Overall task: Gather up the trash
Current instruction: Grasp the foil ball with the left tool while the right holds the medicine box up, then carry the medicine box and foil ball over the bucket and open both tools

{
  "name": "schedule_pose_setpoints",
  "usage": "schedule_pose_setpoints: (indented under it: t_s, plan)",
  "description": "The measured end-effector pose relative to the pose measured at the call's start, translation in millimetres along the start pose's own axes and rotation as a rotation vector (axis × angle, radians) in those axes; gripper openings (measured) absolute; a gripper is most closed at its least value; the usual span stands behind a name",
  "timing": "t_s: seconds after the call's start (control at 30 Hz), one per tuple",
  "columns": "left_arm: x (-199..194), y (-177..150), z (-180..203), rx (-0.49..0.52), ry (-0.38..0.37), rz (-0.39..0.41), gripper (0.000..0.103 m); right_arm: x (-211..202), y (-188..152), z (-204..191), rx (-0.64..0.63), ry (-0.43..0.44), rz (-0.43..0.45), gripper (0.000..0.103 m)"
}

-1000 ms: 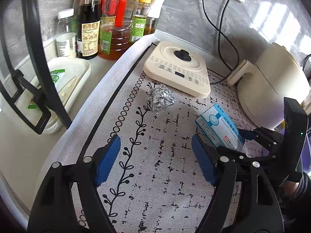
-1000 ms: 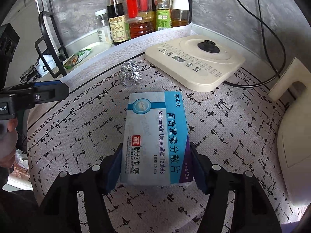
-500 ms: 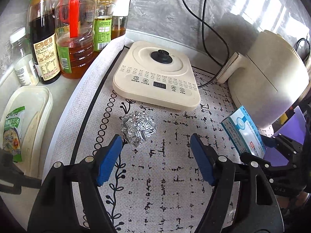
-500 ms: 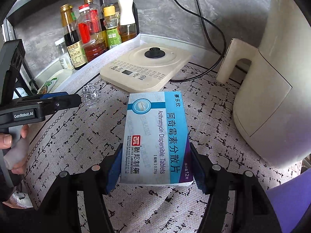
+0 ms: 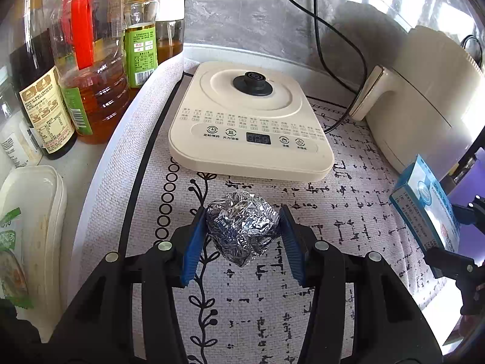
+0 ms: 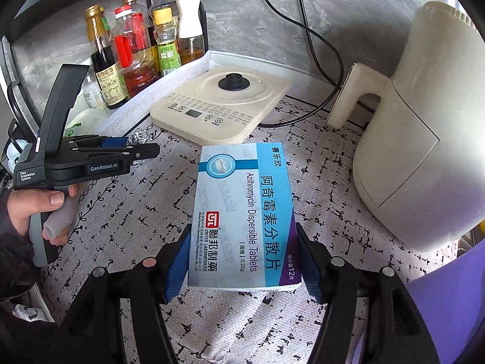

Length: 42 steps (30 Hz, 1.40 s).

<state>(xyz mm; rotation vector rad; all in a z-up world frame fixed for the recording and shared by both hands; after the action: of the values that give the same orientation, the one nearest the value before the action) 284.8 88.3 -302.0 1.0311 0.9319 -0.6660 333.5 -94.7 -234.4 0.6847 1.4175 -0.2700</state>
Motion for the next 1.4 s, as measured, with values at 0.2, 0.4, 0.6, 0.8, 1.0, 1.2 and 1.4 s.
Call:
schedule_pose_setpoints:
  t_s: [0.2,0.4,0.6,0.8,1.0,1.2,1.4]
  plan:
    - [-39.0,-20.0,7.3,-0.04,-0.028,0.061,0.048,-29.3,8.1,-2.7,-0.015,-0.029,0.061,0.063]
    - [-84.3,-29.1,14.5,-0.031,0.0,0.121,0.048,-72.6,8.6,8.0,0.019,-0.036,0.147,0.063]
    - [-128.7,-32.5,34.6,-0.024,0.022,0.184,0.048,-137.9,5.5,30.9,0.071,-0.01,0.266,0.063]
    - [-172.0,-27.8,71.2,0.013,0.051,0.253,0.048,-204.9,-14.5,62.3,0.113,-0.033,0.394,0.063]
    - [-197.3,-21.3,120.4,0.074,0.045,0.304,0.048,-235.4,-45.5,98.5,0.183,-0.01,0.445,0.063]
    - [-212.4,-15.9,164.5,0.105,0.018,0.353,0.048,-242.1,-85.3,140.3,0.262,0.006,0.443,0.063]
    - [-208.1,-19.0,214.5,0.143,-0.032,0.352,0.048,-246.8,-123.1,181.5,0.326,0.0,0.436,0.063]
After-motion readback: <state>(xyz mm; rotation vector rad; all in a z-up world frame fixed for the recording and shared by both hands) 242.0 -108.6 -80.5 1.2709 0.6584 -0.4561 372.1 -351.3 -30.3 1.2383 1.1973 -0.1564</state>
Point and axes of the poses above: each gripper's, at about its wrist camera, not at the fingertips, and x roughly the way its jaws point, z to its right, y to its top, the point moved 7 cm from there along x, roughly the way its jaws point, and after that the axes turned 15 degrees about -z, right-handed, at the moved point
